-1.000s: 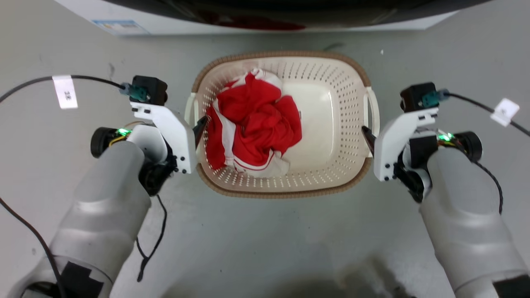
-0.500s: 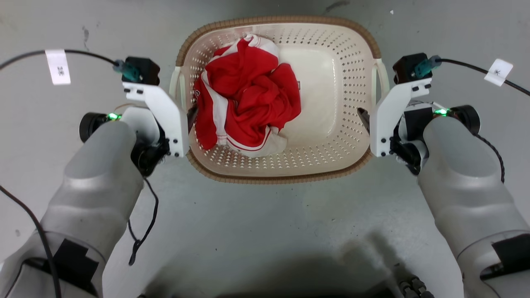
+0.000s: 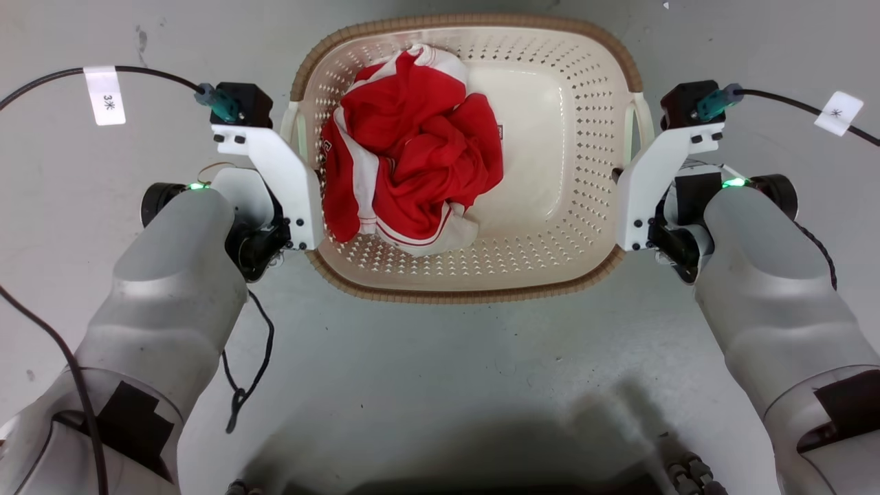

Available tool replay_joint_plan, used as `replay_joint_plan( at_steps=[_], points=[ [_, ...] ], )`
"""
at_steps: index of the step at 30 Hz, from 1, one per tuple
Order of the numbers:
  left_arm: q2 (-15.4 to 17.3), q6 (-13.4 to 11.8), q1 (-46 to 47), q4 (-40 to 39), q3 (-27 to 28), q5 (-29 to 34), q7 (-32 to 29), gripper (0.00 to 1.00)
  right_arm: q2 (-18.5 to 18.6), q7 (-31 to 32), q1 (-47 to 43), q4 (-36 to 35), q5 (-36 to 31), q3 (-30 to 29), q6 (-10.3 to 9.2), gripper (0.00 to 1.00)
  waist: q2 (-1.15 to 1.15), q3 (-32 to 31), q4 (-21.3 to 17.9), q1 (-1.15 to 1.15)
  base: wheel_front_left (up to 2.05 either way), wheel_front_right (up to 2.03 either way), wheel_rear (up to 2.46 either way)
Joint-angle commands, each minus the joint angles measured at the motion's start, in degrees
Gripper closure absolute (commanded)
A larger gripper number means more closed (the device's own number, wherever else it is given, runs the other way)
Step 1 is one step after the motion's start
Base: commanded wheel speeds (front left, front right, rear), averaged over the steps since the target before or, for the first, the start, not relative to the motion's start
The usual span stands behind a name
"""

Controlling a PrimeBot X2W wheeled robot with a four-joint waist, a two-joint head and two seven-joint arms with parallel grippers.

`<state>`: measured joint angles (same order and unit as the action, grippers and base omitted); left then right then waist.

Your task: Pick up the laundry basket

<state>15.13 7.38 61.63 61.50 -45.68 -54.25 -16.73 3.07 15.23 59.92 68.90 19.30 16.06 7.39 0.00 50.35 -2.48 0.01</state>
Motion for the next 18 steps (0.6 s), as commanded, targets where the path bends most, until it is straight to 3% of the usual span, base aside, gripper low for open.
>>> replay_joint_plan(
  at_steps=[1,8,18],
  points=[
    [-0.40,0.16,0.43,0.01,-0.57,-0.33,-0.03,1.00,-0.39,0.15,0.79,0.23,0.77,0.89,0.17,1.00,0.00,-0.32,-0.08,-0.01,0.00,0.00,0.00],
    [-1.28,0.22,-1.41,0.37,-3.16,-3.55,-2.96,1.00,-0.62,2.28,-1.26,0.42,5.51,5.06,0.19,1.00,0.00,-4.27,-0.04,-0.01,0.00,0.00,0.00],
    [-1.88,0.45,-3.63,0.48,-5.48,-9.63,-12.54,1.00,-1.06,13.51,-4.15,-1.43,15.32,12.07,0.45,1.00,0.00,-14.86,-0.05,-0.01,0.00,0.00,0.00]
  ],
)
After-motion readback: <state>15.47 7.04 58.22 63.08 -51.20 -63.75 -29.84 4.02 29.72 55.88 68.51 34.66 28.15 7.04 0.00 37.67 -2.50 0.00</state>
